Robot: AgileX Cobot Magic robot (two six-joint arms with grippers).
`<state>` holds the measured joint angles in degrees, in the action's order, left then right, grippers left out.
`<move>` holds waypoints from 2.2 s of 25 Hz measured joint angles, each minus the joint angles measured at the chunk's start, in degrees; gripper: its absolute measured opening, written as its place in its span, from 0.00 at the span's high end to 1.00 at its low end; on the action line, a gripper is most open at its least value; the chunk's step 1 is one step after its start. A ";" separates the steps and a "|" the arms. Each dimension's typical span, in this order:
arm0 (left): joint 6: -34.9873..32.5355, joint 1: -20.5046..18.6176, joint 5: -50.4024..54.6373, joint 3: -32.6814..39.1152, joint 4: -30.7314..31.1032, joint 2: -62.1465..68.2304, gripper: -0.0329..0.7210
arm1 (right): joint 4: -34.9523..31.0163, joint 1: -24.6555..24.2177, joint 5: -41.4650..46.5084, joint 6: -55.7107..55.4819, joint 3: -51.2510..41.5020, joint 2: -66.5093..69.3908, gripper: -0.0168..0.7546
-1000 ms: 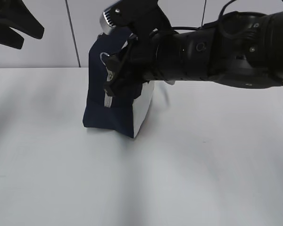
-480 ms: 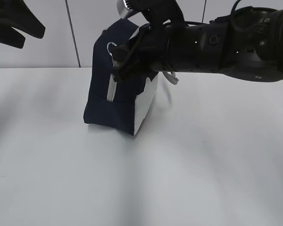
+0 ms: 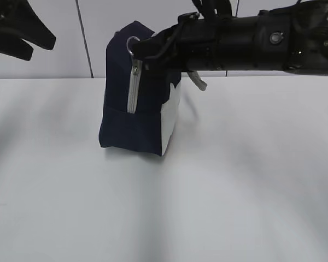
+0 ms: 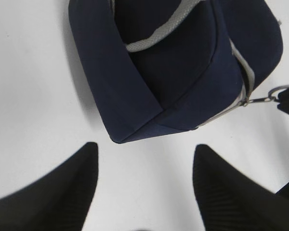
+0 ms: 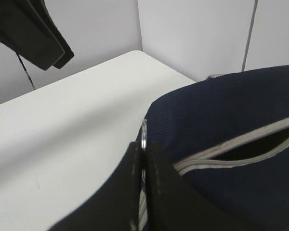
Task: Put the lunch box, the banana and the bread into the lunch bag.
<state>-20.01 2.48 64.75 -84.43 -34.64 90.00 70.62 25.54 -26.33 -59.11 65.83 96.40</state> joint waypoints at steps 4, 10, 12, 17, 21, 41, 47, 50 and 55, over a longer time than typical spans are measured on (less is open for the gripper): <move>-1.05 0.00 0.00 0.00 -1.40 0.00 0.38 | 9.99 -1.99 -2.64 -7.14 2.82 0.00 1.00; -2.84 0.00 0.04 0.00 -2.86 0.07 0.38 | 22.75 -2.31 -9.62 -18.23 8.79 2.36 1.00; -3.34 0.00 0.20 0.00 -2.92 0.09 0.38 | 25.29 -2.31 -11.57 -20.85 10.68 3.95 1.00; -3.52 0.00 0.47 0.00 -3.13 0.20 0.38 | 26.88 -2.31 -11.33 -23.36 13.62 5.44 1.00; -3.81 0.00 0.58 0.00 -3.19 0.55 0.38 | 26.97 -2.31 -10.08 -24.70 14.16 6.24 1.00; -9.77 0.00 1.15 0.00 -5.67 3.68 0.38 | 30.82 -2.31 -12.46 -28.46 18.26 7.57 1.00; -14.51 0.45 1.09 0.00 -7.51 5.83 0.38 | 31.15 -2.31 -11.97 -28.46 19.43 7.70 1.00; -18.05 1.80 1.01 0.00 -8.76 7.34 0.38 | 31.37 -2.31 -11.87 -28.46 19.43 7.70 1.00; -22.87 3.82 -0.40 0.05 -9.50 10.02 0.38 | 31.37 -2.31 -11.87 -28.46 19.43 7.70 1.00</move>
<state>-42.88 6.30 64.35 -84.38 -44.15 100.03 101.99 23.23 -38.20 -87.56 85.25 104.10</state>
